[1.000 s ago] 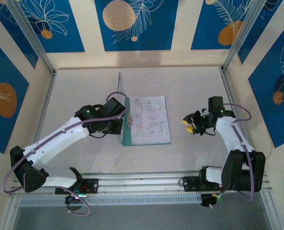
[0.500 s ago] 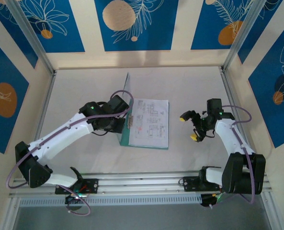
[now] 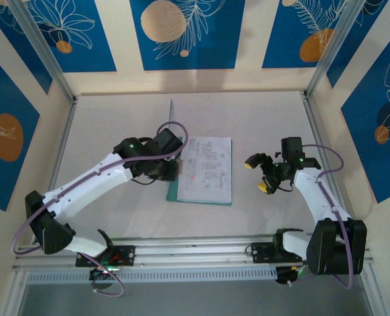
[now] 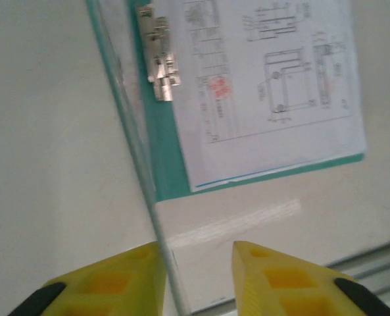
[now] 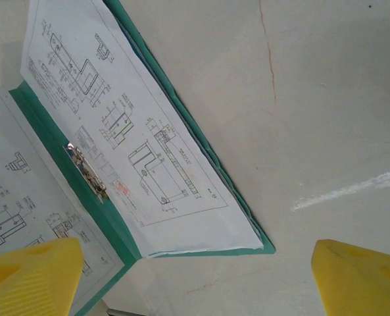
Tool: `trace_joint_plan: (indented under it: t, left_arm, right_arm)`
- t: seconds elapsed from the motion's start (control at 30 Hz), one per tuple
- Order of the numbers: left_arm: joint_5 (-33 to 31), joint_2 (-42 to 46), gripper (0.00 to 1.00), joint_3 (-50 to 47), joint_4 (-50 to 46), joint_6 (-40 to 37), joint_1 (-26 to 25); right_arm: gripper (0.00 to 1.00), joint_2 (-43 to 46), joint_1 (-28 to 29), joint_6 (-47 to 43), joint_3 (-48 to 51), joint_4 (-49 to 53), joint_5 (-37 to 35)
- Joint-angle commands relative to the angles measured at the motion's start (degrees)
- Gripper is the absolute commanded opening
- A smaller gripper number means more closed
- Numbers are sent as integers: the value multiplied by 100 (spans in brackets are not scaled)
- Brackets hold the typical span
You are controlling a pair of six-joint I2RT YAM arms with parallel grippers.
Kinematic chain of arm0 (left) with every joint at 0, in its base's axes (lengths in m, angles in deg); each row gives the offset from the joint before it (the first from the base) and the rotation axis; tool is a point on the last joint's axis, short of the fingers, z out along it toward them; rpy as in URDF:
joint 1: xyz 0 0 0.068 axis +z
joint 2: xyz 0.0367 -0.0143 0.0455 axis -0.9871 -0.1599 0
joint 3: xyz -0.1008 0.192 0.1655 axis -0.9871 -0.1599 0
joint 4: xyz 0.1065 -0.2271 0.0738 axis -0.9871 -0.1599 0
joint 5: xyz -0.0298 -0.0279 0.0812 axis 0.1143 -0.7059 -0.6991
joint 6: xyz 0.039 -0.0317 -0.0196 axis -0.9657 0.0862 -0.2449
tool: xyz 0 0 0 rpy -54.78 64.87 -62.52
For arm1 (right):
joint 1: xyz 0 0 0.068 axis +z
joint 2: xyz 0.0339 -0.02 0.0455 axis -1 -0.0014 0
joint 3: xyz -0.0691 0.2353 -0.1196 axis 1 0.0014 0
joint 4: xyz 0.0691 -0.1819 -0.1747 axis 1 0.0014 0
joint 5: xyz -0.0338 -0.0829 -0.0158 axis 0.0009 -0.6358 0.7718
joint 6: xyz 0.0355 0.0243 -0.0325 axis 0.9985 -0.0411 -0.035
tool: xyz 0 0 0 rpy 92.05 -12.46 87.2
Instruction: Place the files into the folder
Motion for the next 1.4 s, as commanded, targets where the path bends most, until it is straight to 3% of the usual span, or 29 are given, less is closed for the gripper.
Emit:
trace_joint_plan:
  t: [0.0,0.23,0.47,0.6,0.73,0.9,1.03,1.17,1.37]
  left_arm:
    - [423,-191,36,228,500,107,-266]
    - [789,-771,43,645,991,5,-585]
    - [1049,-1537,44,999,1500,-93,-888]
    - [1464,-1920,47,940,2074,-54,-898]
    - [1905,-2351,56,889,2647,-27,-881]
    - [2060,-2508,58,700,3128,289,-856]
    - [2039,-2370,68,512,3335,429,-804]
    - [2013,-1979,97,167,3616,635,-570]
    - [2105,-1203,100,-387,3718,916,92]
  right_arm:
    - [89,80,19,35,81,-37,185]
    - [86,97,20,30,109,20,133]
    - [85,189,32,78,116,418,-256]
    - [85,311,70,114,110,494,-370]
    - [85,450,172,79,-38,732,-670]
    - [87,644,284,-8,-189,991,-949]
    - [90,734,323,-103,-222,1093,-990]
    - [99,788,325,-154,-286,1157,-1021]
    - [99,823,248,-181,-535,1352,-1329]
